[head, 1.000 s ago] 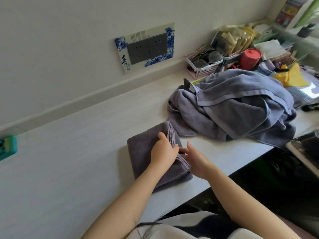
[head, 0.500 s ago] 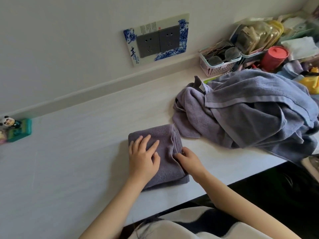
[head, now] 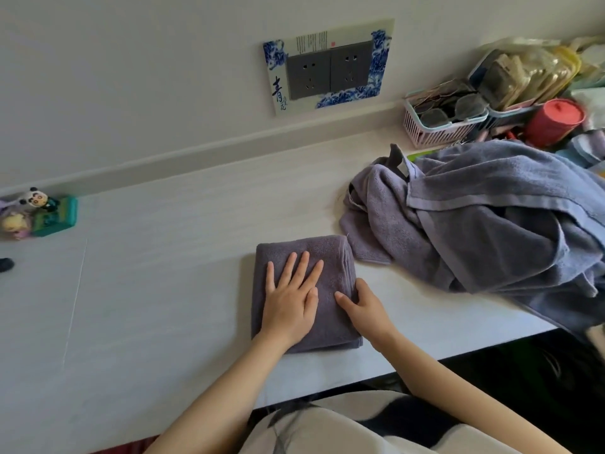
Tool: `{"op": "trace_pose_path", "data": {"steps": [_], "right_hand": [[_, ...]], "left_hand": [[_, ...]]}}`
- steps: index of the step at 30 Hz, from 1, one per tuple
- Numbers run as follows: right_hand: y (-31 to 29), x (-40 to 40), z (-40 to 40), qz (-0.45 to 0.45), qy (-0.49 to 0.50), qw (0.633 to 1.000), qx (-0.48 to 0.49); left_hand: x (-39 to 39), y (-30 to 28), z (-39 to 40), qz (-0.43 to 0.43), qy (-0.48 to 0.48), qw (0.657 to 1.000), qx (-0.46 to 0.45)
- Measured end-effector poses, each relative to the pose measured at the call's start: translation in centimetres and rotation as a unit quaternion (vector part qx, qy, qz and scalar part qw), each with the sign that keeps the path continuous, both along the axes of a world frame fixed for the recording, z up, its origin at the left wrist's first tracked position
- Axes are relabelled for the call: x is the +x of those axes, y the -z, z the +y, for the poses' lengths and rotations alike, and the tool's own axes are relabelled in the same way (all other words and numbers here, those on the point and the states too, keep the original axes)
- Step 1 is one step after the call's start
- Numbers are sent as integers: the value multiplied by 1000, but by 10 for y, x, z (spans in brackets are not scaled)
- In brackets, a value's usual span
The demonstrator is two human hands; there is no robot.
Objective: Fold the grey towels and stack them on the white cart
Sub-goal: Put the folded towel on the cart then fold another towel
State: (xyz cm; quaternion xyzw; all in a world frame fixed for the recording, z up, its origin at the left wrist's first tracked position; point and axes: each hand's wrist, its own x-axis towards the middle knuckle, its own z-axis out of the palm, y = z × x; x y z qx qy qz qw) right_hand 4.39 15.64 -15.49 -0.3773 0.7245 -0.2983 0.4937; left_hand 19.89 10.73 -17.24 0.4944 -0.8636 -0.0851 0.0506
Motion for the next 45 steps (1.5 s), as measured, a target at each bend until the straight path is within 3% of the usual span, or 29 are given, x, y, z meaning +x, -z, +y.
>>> {"op": "trace_pose_path", "data": {"steps": [3, 5, 9, 11, 15, 17, 19, 26, 30, 38, 45], "right_hand": [[-1, 9, -5, 138, -35, 989, -30], [1, 8, -9, 191, -29, 981, -4], [-7, 3, -22, 115, -8, 991, 74], [-8, 1, -25, 71, 3, 992, 106], [-8, 4, -35, -77, 27, 984, 161], [-12, 20, -44, -134, -8, 975, 175], [-19, 40, -52, -175, -40, 969, 172], [-55, 142, -91, -276, -186, 936, 114], [-91, 218, -115, -280, -265, 920, 63], [-168, 353, -155, -267, -398, 876, -50], [-231, 429, -202, -299, -434, 841, -122]], "left_hand": [[22, 1, -3, 50, -131, 989, 39], [35, -2, 4, 95, -228, 965, 95], [43, -8, 10, 281, -277, 901, 183], [46, -13, 5, 370, -350, 821, 259], [66, -26, -3, 472, -430, 619, 459], [88, -33, -1, 506, -438, 555, 494], [112, -41, 2, 533, -439, 522, 501], [210, -85, 20, 622, -459, 510, 378], [276, -122, 23, 650, -476, 525, 276], [384, -191, 25, 672, -525, 515, 87], [444, -254, 6, 705, -469, 531, -27]]}}
